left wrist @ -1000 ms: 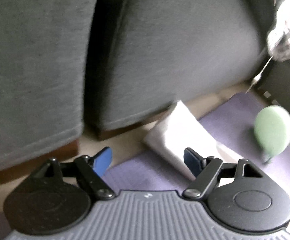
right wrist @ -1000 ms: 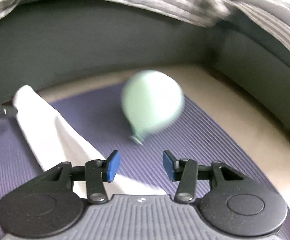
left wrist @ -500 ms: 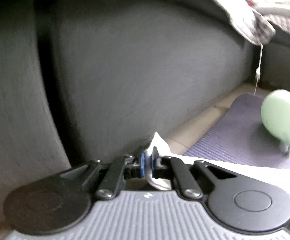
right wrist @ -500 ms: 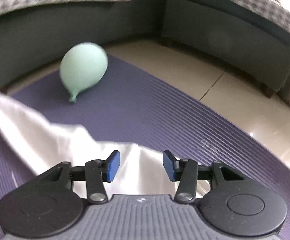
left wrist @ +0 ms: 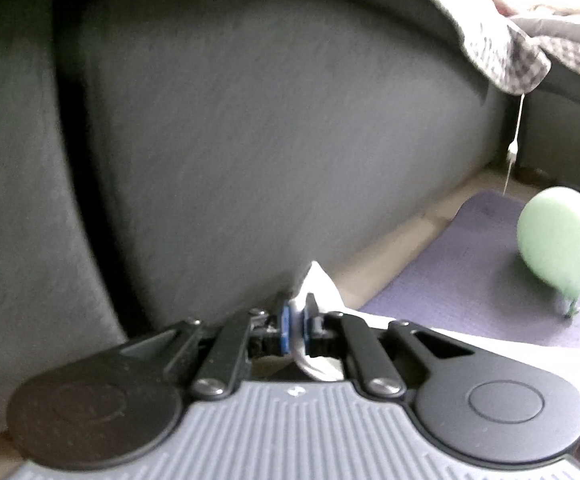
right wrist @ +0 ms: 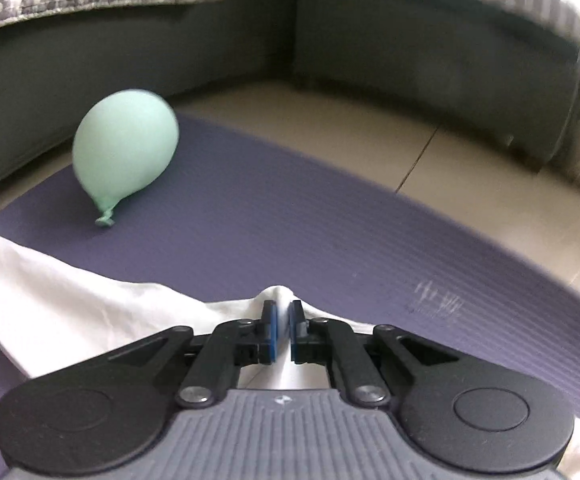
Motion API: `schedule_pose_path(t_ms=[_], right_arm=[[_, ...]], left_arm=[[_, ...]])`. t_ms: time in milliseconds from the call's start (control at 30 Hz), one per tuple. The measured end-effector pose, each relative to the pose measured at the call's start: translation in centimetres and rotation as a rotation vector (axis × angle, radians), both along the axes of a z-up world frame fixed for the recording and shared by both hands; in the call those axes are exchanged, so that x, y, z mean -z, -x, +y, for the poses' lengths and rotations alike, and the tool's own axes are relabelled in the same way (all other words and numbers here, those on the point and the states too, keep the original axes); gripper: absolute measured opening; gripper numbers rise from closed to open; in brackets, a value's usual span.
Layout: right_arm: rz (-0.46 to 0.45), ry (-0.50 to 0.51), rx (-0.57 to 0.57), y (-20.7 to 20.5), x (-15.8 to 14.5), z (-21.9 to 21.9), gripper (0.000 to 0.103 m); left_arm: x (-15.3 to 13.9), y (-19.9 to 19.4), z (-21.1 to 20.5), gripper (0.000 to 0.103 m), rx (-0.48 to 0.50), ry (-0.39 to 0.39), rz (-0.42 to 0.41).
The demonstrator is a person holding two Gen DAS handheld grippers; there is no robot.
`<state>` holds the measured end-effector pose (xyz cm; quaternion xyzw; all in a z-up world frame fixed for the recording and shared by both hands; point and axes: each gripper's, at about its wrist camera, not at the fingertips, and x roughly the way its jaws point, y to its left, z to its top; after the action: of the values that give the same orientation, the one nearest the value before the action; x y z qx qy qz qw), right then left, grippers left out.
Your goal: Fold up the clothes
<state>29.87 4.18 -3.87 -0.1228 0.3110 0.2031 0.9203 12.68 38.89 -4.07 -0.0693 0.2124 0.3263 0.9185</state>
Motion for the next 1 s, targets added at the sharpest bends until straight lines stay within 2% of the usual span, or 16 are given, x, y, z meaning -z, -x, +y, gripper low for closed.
schedule_pose_path(t_ms=[67,100,167,200,233,267,333,400,567,733,867,1000], right_arm=[[-0.022,0.068,0.010,0.3,0.7,1.0,0.009],[-0.020,0.089,0.020,0.2,1.1,1.4,0.015],[-0.033,0.145,0.059,0.3,1.6,2.4,0.028],[-0.025,0.152,0.064,0.4,1.4,2.5,0.037],[-0.008,0.150,0.057,0.4,1.0,2.4,0.044],[0.008,0.143,0.050,0.6,0.6,2.2,0.050],[0.021,0.133,0.041,1.2,-0.5,1.1,0.050],[0.042,0.129,0.032,2.4,-2.3,-0.5,0.054],[0.110,0.106,0.049,4.4,-5.0,-4.7,0.060],[0.155,0.088,0.145,6.5,-5.4,-8.8,0.066],[0.209,0.070,0.239,10.3,-4.3,-12.9,0.069],[0.293,0.092,0.316,15.0,-2.7,-15.8,0.069]], left_arm=[[0.0,-0.3,-0.4,0.008,0.002,-0.030,0.000],[0.2,-0.8,-0.6,0.013,0.008,-0.041,0.021],[1.4,-1.9,-0.5,0.016,0.027,-0.024,0.119],[1.8,-2.1,-0.4,0.023,0.031,-0.009,0.152],[1.9,-1.9,-0.4,0.040,0.029,0.004,0.153],[1.9,-1.7,-0.3,0.050,0.029,0.014,0.151],[1.4,-1.3,-0.5,0.085,0.035,0.028,0.138],[0.5,-0.9,-1.2,0.096,0.053,0.036,0.138],[-0.7,-0.8,-4.4,0.099,0.187,0.086,0.188],[-1.8,-0.7,-10.5,0.102,0.346,0.147,0.261],[-2.0,-0.3,-15.1,0.102,0.495,0.222,0.332],[-1.7,1.3,-18.4,0.101,0.595,0.206,0.425]])
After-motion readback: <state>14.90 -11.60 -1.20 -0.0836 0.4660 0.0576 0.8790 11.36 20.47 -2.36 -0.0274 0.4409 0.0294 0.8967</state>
